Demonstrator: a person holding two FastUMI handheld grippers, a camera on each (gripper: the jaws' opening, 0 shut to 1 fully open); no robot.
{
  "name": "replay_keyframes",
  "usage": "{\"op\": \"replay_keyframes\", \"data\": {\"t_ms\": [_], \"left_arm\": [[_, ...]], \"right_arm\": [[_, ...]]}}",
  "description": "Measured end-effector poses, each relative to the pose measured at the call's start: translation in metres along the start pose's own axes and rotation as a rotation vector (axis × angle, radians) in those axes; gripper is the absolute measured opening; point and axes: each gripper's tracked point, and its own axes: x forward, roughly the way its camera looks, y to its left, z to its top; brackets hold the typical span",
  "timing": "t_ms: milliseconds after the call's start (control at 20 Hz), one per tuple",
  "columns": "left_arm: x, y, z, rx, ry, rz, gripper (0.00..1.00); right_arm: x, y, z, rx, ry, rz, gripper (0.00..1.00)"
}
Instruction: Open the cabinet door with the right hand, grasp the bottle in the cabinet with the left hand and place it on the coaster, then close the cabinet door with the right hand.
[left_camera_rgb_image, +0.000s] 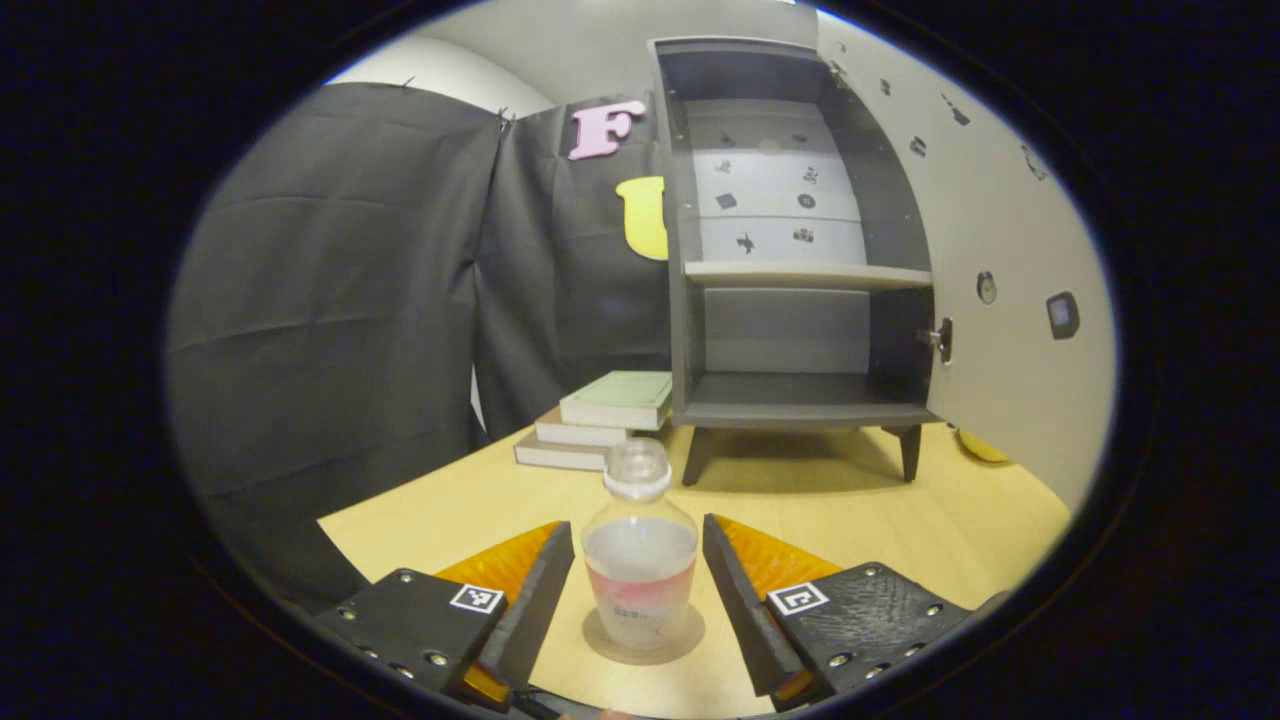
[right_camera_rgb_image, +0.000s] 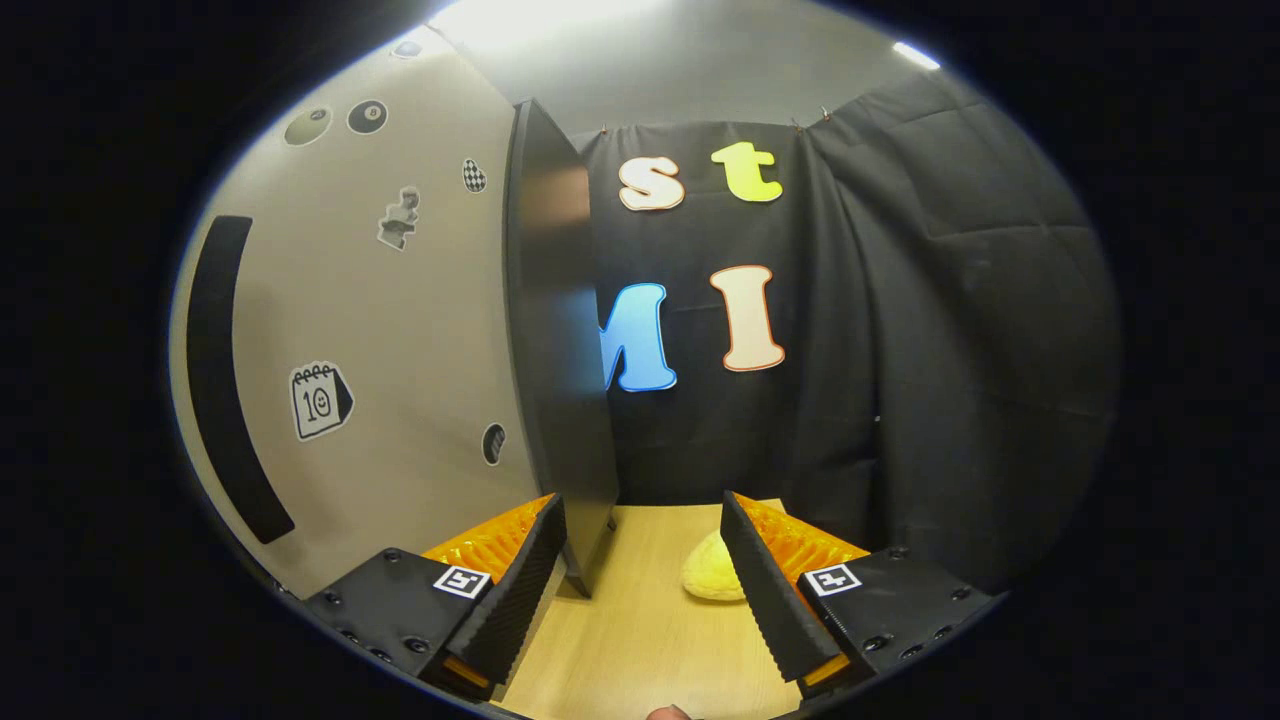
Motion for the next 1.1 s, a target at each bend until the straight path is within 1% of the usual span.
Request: {"op": "replay_keyframes", "data": {"t_ms": [50, 200, 250, 350, 450, 500, 600, 650, 700, 750, 800, 850, 950, 1000, 1100], "left_arm": [[-0.002, 0.000, 0.016, 0.006, -0.014, -0.002, 0.81], [-0.008, 0.002, 0.064, 0.042, -0.046, 0.013, 0.81], [-0.008, 0.001, 0.081, 0.051, -0.057, 0.016, 0.78], [-0.010, -0.005, 0.116, 0.060, -0.085, 0.012, 0.78], [-0.012, -0.015, 0.149, 0.056, -0.121, -0.010, 0.81], [-0.011, -0.018, 0.160, 0.054, -0.137, -0.018, 0.78], [-0.012, -0.025, 0.182, 0.049, -0.175, -0.041, 0.78], [-0.012, -0.028, 0.191, 0.043, -0.193, -0.056, 0.78], [-0.010, -0.031, 0.195, 0.037, -0.206, -0.072, 0.78], [-0.007, -0.033, 0.197, 0.032, -0.210, -0.090, 0.80], [-0.004, -0.034, 0.199, 0.031, -0.211, -0.107, 0.78], [0.000, -0.034, 0.201, 0.029, -0.212, -0.123, 0.80], [0.007, -0.034, 0.205, 0.017, -0.219, -0.154, 0.80], [0.011, -0.031, 0.208, 0.010, -0.224, -0.168, 0.80], [0.020, -0.026, 0.208, 0.012, -0.223, -0.186, 0.80]], "right_arm": [[-0.001, 0.000, 0.001, 0.007, -0.004, 0.011, 0.98], [-0.004, 0.007, 0.006, 0.038, -0.011, 0.058, 0.98], [-0.006, 0.012, 0.009, 0.054, -0.010, 0.087, 0.98], [-0.011, 0.028, 0.018, 0.088, -0.015, 0.160, 0.98], [-0.018, 0.044, 0.028, 0.101, -0.028, 0.222, 0.98], [-0.020, 0.053, 0.032, 0.102, -0.032, 0.253, 0.93], [-0.026, 0.070, 0.041, 0.100, -0.037, 0.303, 0.93], [-0.027, 0.074, 0.046, 0.092, -0.043, 0.309, 0.98], [-0.028, 0.076, 0.048, 0.081, -0.044, 0.307, 0.92], [-0.030, 0.082, 0.050, 0.072, -0.046, 0.312, 0.92], [-0.033, 0.094, 0.051, 0.068, -0.046, 0.331, 0.92], [-0.031, 0.097, 0.050, 0.044, -0.059, 0.299, 0.98], [-0.033, 0.096, 0.054, 0.013, -0.072, 0.272, 0.89], [-0.031, 0.100, 0.052, 0.006, -0.074, 0.263, 0.96], [-0.027, 0.108, 0.052, 0.003, -0.077, 0.248, 0.96]]}}
